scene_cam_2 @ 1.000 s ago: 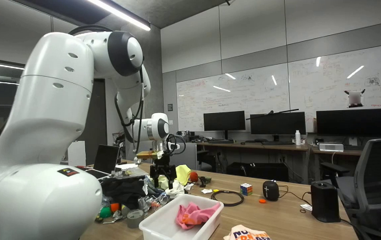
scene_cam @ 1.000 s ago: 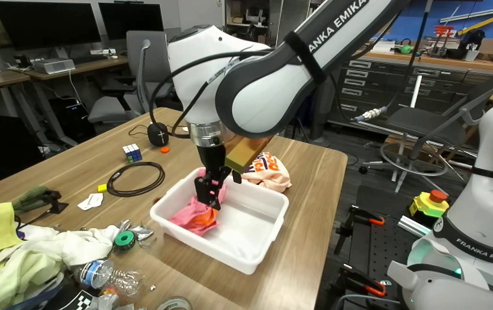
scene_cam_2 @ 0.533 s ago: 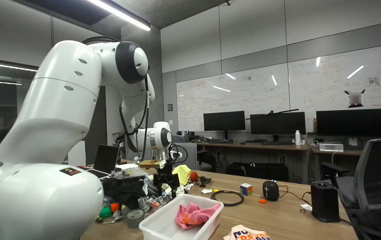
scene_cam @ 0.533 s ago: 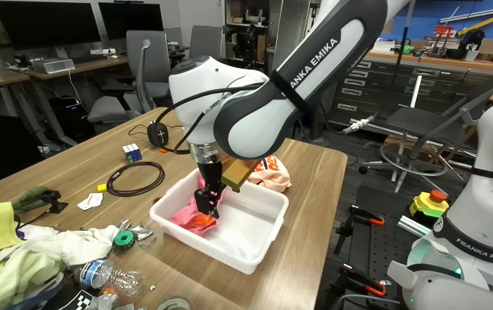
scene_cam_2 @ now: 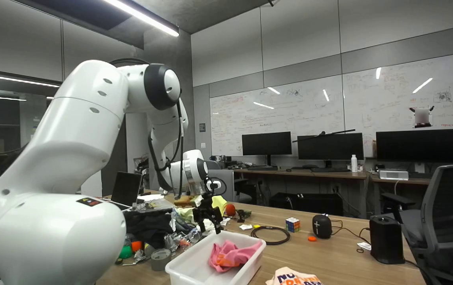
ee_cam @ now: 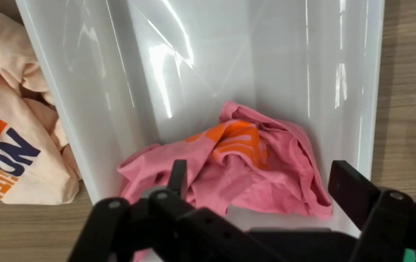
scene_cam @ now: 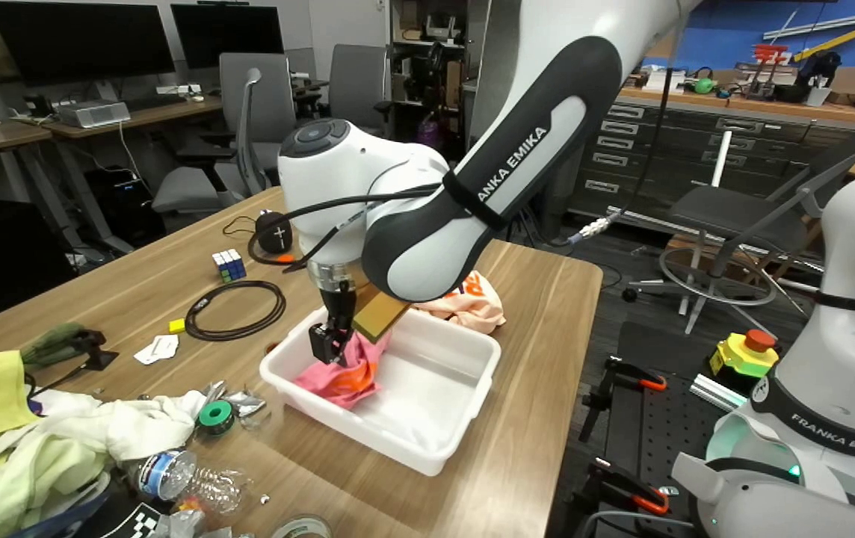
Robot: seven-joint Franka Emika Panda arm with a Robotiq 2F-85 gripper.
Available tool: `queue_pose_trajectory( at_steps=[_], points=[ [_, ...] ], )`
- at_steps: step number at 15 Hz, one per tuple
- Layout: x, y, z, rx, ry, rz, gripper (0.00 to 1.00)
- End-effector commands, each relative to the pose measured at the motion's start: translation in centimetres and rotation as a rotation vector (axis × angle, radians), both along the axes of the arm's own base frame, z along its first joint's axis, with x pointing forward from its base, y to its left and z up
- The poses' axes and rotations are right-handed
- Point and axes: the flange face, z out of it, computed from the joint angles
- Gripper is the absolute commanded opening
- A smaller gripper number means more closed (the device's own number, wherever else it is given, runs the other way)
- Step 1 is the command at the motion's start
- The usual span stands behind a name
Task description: Remove the clothes from the box and put them on the table
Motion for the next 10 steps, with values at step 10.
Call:
queue_pose_trajectory(
  at_steps=[10],
  points=[
    [1.8,0.1,-7.5,-0.155,-0.051,-0.136,1.0]
  ],
)
